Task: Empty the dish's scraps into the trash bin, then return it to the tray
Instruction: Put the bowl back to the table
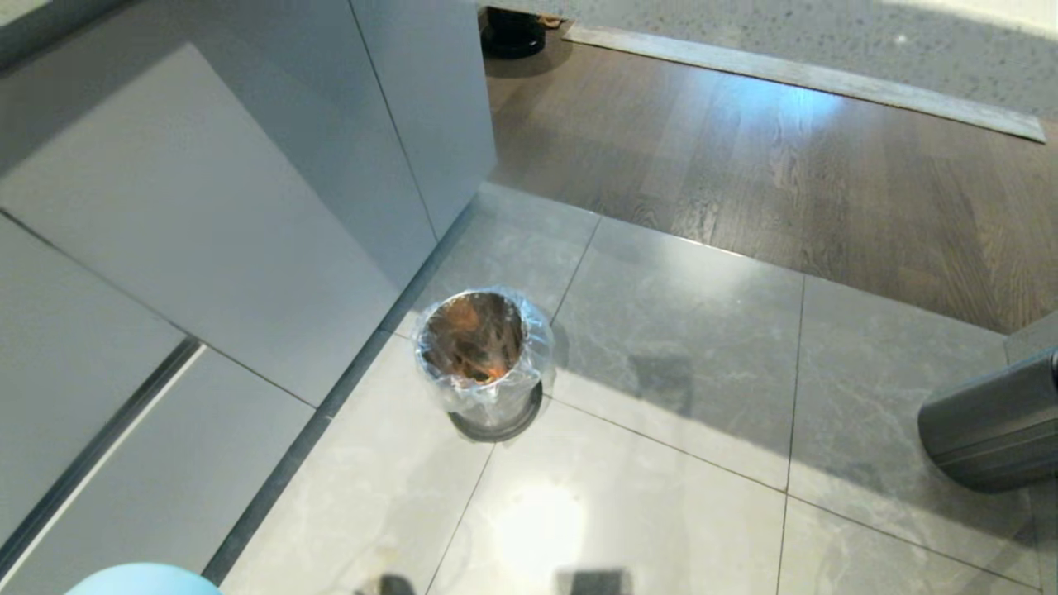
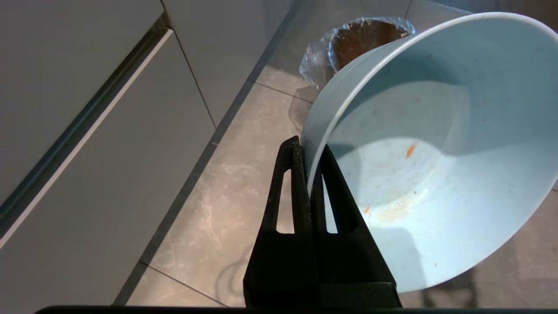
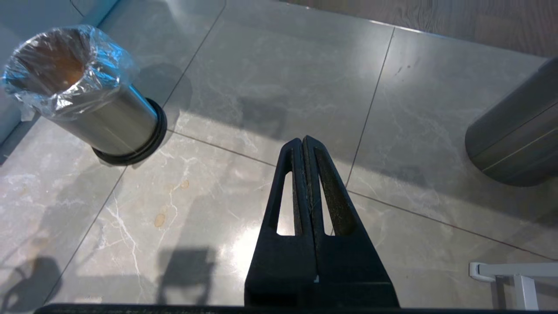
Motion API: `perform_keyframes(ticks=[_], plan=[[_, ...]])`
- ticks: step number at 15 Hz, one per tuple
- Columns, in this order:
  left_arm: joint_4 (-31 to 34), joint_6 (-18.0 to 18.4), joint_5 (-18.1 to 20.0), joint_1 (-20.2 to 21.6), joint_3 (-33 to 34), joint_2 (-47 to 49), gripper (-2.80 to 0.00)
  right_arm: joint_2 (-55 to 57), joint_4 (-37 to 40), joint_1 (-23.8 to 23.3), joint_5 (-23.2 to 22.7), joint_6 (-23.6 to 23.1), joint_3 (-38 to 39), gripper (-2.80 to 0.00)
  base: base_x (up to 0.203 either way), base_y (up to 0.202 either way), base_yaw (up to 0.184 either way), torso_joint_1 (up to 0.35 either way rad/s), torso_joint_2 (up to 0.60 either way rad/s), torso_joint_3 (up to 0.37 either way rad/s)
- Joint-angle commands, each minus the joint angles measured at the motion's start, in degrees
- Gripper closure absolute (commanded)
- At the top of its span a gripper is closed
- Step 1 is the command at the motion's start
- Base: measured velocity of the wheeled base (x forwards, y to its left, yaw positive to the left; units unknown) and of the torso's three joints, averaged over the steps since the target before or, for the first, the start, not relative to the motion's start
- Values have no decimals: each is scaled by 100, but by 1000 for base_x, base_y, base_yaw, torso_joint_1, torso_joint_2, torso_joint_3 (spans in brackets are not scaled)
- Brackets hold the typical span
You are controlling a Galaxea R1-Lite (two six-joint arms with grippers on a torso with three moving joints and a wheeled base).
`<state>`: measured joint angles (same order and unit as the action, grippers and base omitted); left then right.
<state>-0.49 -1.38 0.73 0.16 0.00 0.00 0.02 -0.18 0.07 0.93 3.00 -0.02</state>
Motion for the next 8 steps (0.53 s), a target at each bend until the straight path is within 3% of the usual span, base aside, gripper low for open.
perform_keyframes(ticks=[1, 8], plan=[[-4, -3, 6, 2, 0, 9, 0, -2, -8, 1, -5, -1, 2, 0, 0, 0, 0, 2, 5, 203], [-4, -3, 6, 2, 0, 9, 0, -2, -1, 1, -5, -1, 0, 0, 0, 0, 0, 2, 1, 203]])
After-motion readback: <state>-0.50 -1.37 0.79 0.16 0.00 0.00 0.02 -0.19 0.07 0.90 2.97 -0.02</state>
